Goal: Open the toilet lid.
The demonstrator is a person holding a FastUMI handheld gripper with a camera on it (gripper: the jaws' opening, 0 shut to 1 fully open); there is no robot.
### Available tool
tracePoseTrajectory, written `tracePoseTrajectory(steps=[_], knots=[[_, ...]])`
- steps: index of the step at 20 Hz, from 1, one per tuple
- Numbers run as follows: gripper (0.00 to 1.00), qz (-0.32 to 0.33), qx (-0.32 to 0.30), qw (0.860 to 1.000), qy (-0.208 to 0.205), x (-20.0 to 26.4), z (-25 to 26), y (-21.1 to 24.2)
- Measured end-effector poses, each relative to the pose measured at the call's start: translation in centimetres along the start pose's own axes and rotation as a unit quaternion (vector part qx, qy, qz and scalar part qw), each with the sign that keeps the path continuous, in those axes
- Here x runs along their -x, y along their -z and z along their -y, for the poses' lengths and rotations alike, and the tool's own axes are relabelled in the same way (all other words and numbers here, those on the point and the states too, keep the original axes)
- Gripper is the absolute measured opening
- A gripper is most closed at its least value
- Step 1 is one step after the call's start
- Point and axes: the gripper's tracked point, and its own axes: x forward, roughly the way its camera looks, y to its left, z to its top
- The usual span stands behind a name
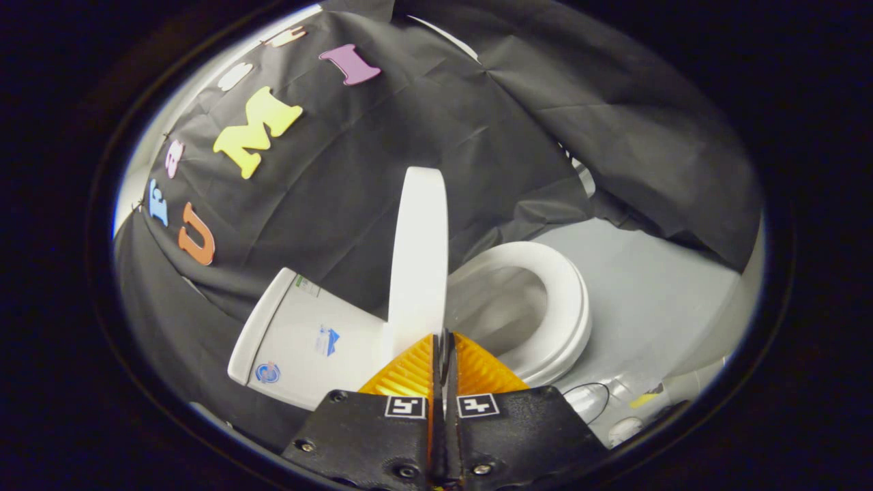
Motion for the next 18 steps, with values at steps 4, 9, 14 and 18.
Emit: tracePoseTrajectory(steps=[4,9,14,18], knots=[[0.04,0.007,0.018,1.000,0.005,0.5,-1.5,0.0],[0.04,0.016,0.036,0.999,0.015,0.7,-3.1,-0.1],[0.04,0.025,0.063,0.998,0.019,0.9,-5.2,0.1],[0.04,0.034,0.082,0.996,0.022,1.1,-6.6,0.3]])
